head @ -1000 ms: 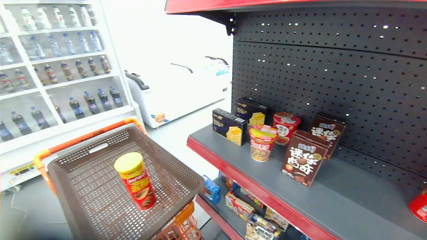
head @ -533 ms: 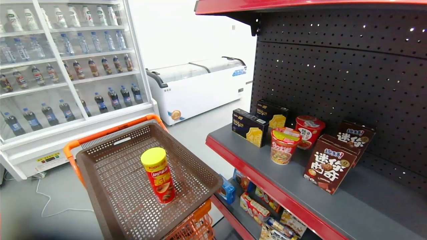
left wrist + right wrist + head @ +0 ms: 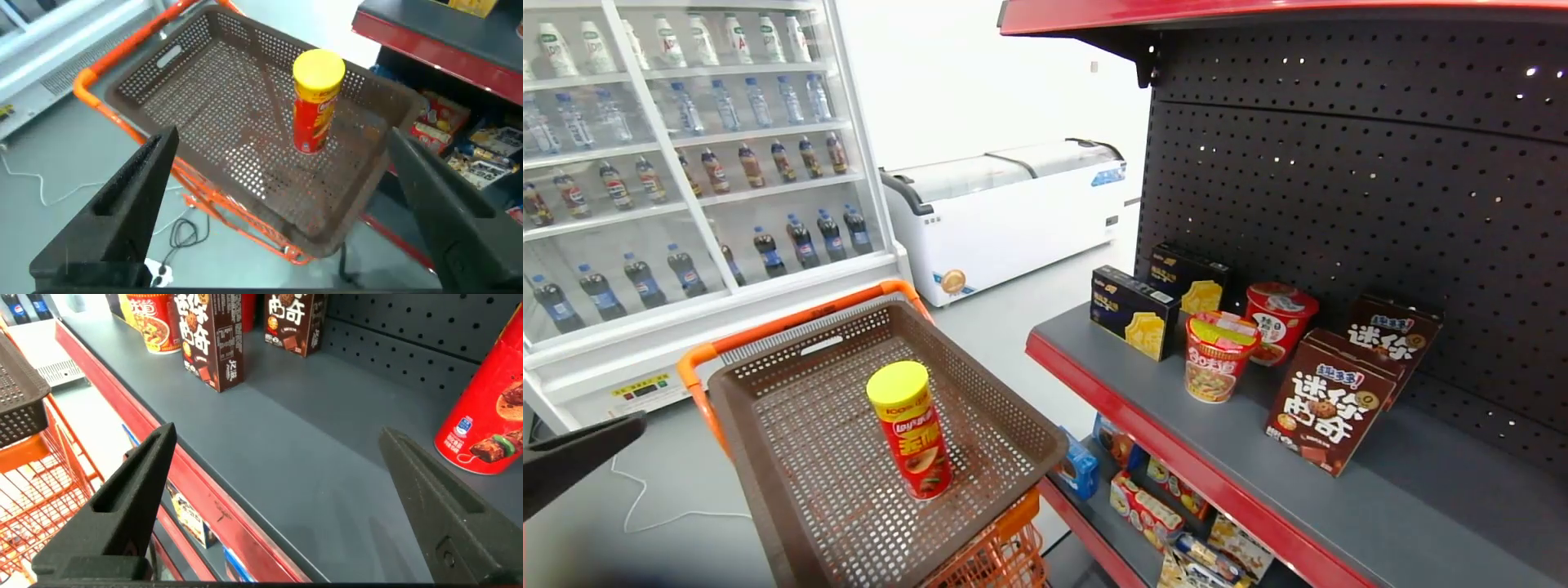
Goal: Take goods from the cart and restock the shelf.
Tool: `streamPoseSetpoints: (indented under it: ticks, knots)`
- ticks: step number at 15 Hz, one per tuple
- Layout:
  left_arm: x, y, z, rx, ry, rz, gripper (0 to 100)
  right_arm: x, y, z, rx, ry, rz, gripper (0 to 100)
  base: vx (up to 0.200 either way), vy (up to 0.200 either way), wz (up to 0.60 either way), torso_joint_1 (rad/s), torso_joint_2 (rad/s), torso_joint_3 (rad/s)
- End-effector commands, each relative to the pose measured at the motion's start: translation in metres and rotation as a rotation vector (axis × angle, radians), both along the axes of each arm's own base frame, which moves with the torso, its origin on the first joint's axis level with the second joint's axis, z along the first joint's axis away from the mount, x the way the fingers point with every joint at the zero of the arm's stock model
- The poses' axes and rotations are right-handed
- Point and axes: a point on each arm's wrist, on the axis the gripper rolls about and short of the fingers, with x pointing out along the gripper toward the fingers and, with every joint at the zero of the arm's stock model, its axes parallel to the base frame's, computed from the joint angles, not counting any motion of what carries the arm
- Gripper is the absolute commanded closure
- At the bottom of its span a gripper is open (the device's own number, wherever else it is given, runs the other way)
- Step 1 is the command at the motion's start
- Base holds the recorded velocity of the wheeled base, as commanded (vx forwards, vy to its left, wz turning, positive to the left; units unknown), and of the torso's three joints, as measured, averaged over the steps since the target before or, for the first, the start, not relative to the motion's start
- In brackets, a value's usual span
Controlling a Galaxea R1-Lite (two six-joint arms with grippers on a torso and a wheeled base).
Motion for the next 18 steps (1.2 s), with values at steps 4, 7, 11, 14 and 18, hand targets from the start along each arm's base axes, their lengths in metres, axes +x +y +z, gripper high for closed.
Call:
streamPoseSetpoints:
  ticks: [4,7,11,14,18]
  knots:
    - [0.076,-0.005,-0.075,-0.061,0.195,-0.126,0,0.0,0.0,0.0,0.0,0.001,-0.001,0,0.0,0.0,0.0,0.0,0.0,0.0]
    - [0.109,-0.007,-0.115,-0.097,0.231,-0.194,0,0.0,0.0,0.0,0.0,0.001,0.001,0,0.0,0.0,0.0,0.0,0.0,0.0]
    - [0.138,-0.01,-0.148,-0.1,0.212,-0.212,0,0.0,0.0,0.0,0.0,0.001,0.001,0,0.0,0.0,0.0,0.0,0.0,0.0]
    - [0.151,-0.02,-0.168,-0.104,0.203,-0.27,0,0.0,0.0,0.0,0.0,0.001,-0.001,0,0.0,0.0,0.0,0.0,0.0,0.0]
    - [0.171,-0.024,-0.188,-0.104,0.178,-0.286,0,0.0,0.0,0.0,0.0,0.001,0.001,0,0.0,0.0,0.0,0.0,0.0,0.0]
